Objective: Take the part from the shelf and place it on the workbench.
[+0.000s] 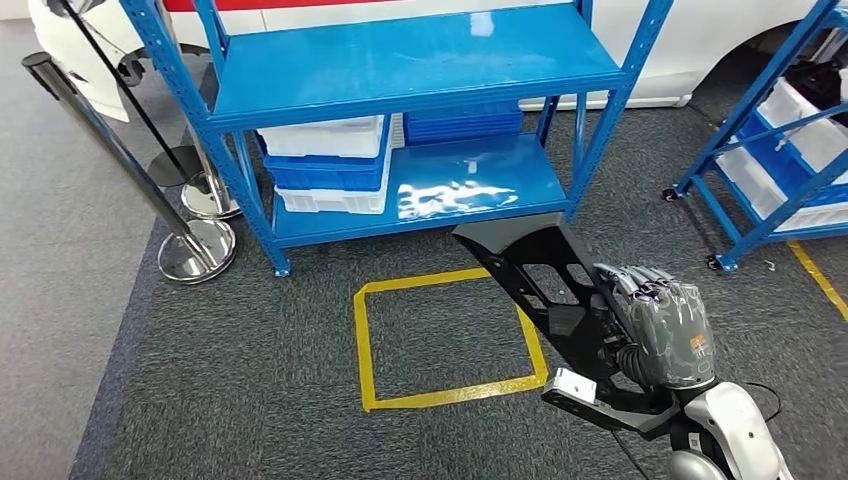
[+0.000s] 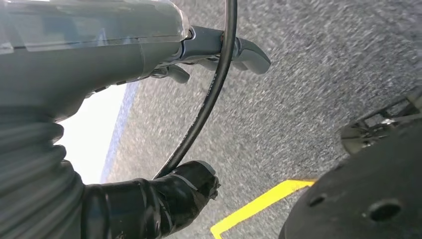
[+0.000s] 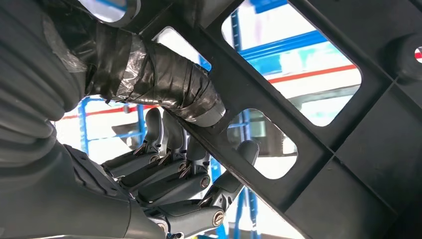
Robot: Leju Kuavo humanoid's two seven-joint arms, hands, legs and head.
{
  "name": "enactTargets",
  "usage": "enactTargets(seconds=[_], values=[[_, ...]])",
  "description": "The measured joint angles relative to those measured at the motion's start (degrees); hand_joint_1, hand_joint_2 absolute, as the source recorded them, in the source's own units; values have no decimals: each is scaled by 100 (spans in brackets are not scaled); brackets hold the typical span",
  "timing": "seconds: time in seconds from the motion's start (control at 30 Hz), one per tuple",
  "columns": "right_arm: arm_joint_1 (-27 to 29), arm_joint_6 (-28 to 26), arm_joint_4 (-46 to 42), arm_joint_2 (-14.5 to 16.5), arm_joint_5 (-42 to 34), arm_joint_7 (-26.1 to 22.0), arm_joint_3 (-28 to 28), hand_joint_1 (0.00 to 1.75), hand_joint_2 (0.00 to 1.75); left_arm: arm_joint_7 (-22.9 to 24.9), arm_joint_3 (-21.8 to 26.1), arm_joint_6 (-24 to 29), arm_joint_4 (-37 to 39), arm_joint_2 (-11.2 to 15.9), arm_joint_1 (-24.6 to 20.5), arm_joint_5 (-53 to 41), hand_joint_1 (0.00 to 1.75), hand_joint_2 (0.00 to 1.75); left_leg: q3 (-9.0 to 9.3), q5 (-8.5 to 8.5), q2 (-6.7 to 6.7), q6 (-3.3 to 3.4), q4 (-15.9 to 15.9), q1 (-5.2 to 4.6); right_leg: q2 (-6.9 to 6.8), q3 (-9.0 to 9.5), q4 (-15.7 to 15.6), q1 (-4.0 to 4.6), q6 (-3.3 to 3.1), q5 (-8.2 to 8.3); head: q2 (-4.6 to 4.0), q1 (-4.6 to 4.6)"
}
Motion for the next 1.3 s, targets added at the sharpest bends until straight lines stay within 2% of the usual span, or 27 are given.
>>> enactTargets(seconds=[0.03, 0.07, 0.13, 0.17, 0.23, 0.3, 0.33, 0.37, 0.4, 0.43, 0.47, 0.53, 0.57, 0.6, 0.67, 0.73, 0.8, 0.87, 0.9, 0.93, 0.97, 1.03, 1.1, 1.17, 1.2, 1.23, 1.3], values=[[-6, 1, -1, 4, -3, 0, 0, 175, 175, -2, -1, 2, -4, 2, 4, 0, 0, 175, 122, 83, -110, 41, -263, -12, 63, -12, 1, -2, 20, 15, 0, -1], [-9, 1, -1, 8, -5, 0, 0, 175, 175, -4, -1, 3, -8, 4, 5, 0, 0, 175, 174, 98, -176, 60, -386, -20, 123, -30, -3, -17, 49, 35, 0, 1], [-9, 2, -2, 13, -7, 0, 0, 175, 175, -7, -3, 5, -14, 0, -3, 0, 0, 175, 207, 127, -81, 41, -460, -21, 253, -61, -36, -38, 134, 87, 0, -1], [-1, 1, -2, 14, -7, 0, 0, 175, 175, -7, -4, 5, -17, -4, -9, 0, 0, 175, 225, 161, -4, 42, -511, -10, 249, -73, -37, -40, 166, 90, 0, 2], [-15, 1, -2, 13, -8, 0, 1, 175, 175, -7, -5, 6, -28, -12, 0, 0, 0, 175, 251, 238, 161, 65, -626, 22, -10, -201, 208, -18, 209, -98, 0, 18], [-32, 2, -1, 17, -9, 0, 2, 175, 175, -8, -5, 7, -33, -13, 19, 0, 0, 175, 240, 264, 317, 88, -655, 8, -353, -494, 859, -30, 244, -481, 0, 32], [-29, 3, 0, 20, -9, 0, 2, 175, 175, -8, -4, 8, -33, -13, 22, 0, 0, 175, 226, 265, 400, 89, -650, -1, -423, -636, 1190, -44, 269, -621, 0, 32], [-24, 3, 2, 21, -9, 0, 2, 175, 175, -8, -4, 7, -33, -13, 23, 0, 0, 175, 216, 263, 479, 87, -643, -8, -456, -709, 1391, -55, 289, -674, 0, 33], [-20, 4, 3, 21, -9, 0, 2, 175, 175, -8, -4, 7, -33, -13, 21, 0, 0, 175, 209, 259, 559, 84, -635, -12, -477, -678, 1393, -62, 304, -624, 0, 32], [-20, 4, 4, 21, -9, 0, 2, 175, 175, -8, -5, 7, -33, -13, 18, 0, 0, 175, 208, 252, 630, 76, -627, -14, -510, -522, 1156, -63, 309, -480, 0, 32], [-22, 3, 4, 21, -9, 0, 2, 175, 175, -8, -6, 7, -33, -14, 15, 0, 0, 175, 213, 242, 692, 62, -616, -16, -591, -285, 774, -60, 304, -303, 0, 33], [-33, 2, 3, 21, -9, 0, 2, 175, 175, -8, -8, 7, -34, -15, 11, 0, 0, 175, 221, 208, 797, 12, -581, -50, -835, 105, 85, -12, 241, -102, 0, 32], [-37, 2, 2, 21, -9, 0, 2, 175, 175, -8, -8, 7, -36, -15, 10, 0, 0, 175, 226, 193, 846, -16, -568, -70, -906, 181, -75, 11, 198, -82, 0, 31], [-39, 2, 2, 22, -9, 1, 2, 175, 175, -8, -9, 7, -37, -15, 9, 0, 0, 175, 234, 182, 899, -44, -564, -87, -908, 182, -118, 33, 156, -95, 0, 29], [-34, 2, 1, 22, -9, 1, 2, 175, 175, -8, -14, 8, -40, -15, 4, 0, 0, 175, 251, 149, 964, -101, -548, -84, -767, 165, -139, 10, 87, -62, 0, 27], [-35, 2, 1, 23, -9, 1, 2, 175, 175, -8, -19, 9, -42, -15, 6, 0, 0, 175, 181, -42, 752, -157, -333, -59, -649, 161, -176, -25, 17, -19, 0, 26], [-36, 1, 1, 28, -9, 2, 2, 175, 175, -8, -20, 10, -42, -15, 17, 0, 0, 175, -93, -429, 439, -184, 298, -37, -537, 134, -183, -36, -30, 10, 0, 25], [-25, -1, 1, 34, -9, 2, 2, 175, 175, -8, -21, 9, -42, -15, 28, 0, 0, 175, -412, -696, 331, -194, 988, -32, -397, 102, -167, -37, -44, 22, 0, 25], [-12, -2, 1, 35, -9, 2, 2, 175, 175, -8, -22, 8, -42, -15, 33, 0, 0, 175, -468, -673, 315, -193, 1102, -30, -322, 94, -156, -39, -43, 24, 0, 25], [4, -3, 1, 36, -9, 2, 2, 175, 175, -8, -22, 7, -42, -15, 37, 0, 0, 175, -410, -526, 302, -188, 969, -25, -246, 92, -143, -42, -41, 25, 0, 25], [21, -5, 1, 36, -8, 2, 2, 175, 175, -8, -22, 8, -42, -15, 41, 0, 0, 175, -262, -305, 250, -179, 642, -15, -172, 93, -128, -47, -34, 22, 0, 25], [44, -11, 1, 36, -2, 2, 1, 175, 175, -9, -23, 9, -43, -15, 48, 0, 0, 175, 56, 33, -21, -155, -106, 16, -33, 67, -82, -52, 10, 17, 0, 26], [62, -17, -2, 35, 7, 2, -3, 175, 175, -16, -27, 9, -44, -16, 53, 0, 0, 175, 185, 108, -197, -134, -427, 24, 94, 10, -60, -57, 94, 38, 0, 27], [101, -20, -4, 31, 9, 1, -19, 175, 175, -24, -30, 9, -45, -14, 49, 0, 0, 175, 195, 134, -90, -84, -463, 17, 225, -31, -82, -79, 186, 84, 0, 26], [129, -21, -4, 27, 9, 1, -34, 175, 175, -27, -30, 8, -47, -11, 46, 0, 0, 175, 202, 160, -17, -43, -495, 19, 193, -53, -64, -81, 217, 74, 0, 28], [151, -21, -6, 21, 9, 0, -56, 175, 175, -32, -31, 8, -50, -10, 44, 0, 0, 175, 208, 188, 60, 0, -530, 23, 82, -104, 31, -75, 240, 5, 0, 31], [171, -20, -14, 12, 9, -9, -97, 175, 175, -42, -33, 6, -56, -8, 50, 0, 0, 175, 204, 222, 209, 55, -568, 7, -269, -346, 551, -54, 267, -313, 0, 35]])
